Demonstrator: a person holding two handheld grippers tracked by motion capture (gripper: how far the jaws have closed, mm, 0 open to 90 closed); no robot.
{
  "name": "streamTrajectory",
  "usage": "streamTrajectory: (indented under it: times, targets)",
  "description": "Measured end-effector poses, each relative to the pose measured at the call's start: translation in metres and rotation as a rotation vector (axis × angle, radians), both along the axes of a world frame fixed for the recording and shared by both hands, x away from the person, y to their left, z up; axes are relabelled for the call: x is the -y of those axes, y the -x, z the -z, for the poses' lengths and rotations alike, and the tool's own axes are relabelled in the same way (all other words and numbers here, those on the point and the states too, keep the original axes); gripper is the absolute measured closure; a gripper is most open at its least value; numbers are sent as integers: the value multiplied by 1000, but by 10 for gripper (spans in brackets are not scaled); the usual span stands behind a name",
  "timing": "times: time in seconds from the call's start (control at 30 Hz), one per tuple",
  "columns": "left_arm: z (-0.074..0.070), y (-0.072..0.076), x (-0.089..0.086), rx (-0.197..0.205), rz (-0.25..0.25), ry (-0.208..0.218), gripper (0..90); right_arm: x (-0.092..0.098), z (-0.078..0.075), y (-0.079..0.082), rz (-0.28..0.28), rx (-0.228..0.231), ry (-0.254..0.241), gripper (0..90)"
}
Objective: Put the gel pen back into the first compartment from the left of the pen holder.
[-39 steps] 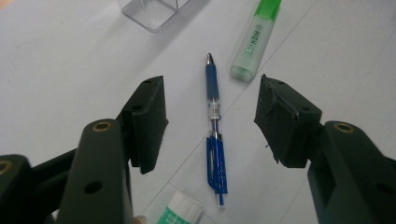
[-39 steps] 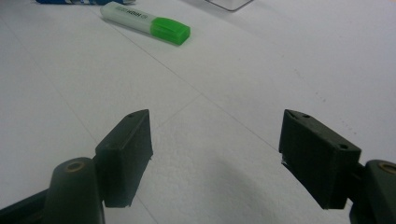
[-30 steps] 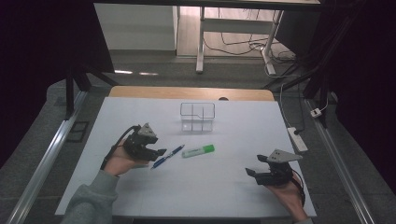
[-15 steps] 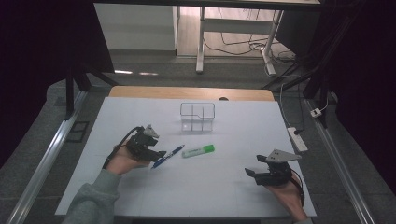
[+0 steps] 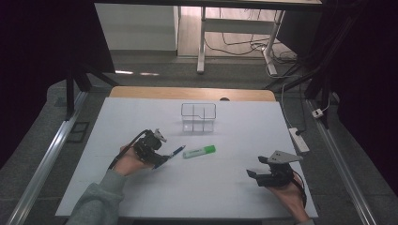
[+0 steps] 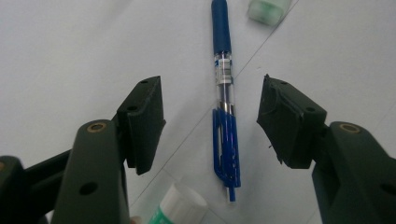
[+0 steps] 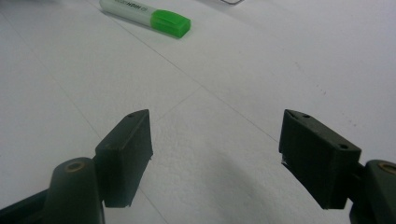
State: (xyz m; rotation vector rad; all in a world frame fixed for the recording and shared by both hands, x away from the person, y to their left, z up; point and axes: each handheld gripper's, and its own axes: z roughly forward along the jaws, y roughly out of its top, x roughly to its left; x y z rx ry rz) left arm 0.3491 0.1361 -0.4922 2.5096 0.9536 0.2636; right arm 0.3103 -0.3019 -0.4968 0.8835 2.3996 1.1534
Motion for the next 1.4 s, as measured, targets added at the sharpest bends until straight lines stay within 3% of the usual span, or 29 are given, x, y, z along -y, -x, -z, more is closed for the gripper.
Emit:
streamTrajectory:
  times: [0.2,0.5,0.7,0.87,1.13,1.4]
  targets:
    - [7,-8,14,-14,19,-27,403,0,0,0,1,-1,2,249]
    - [3,-28,25,-20,5,-21,429,1,0,-1,8,1,-5,250]
    - [1,-43,33,-46,1,-15,429,1,0,0,6,0,-1,250]
    - [9,-53,38,-86,0,-17,429,1,0,0,5,-1,3,250]
    - [18,-58,42,-108,17,-43,474,1,1,-1,9,-3,4,249]
    - [17,-56,47,-116,33,-47,612,0,1,0,8,-3,13,250]
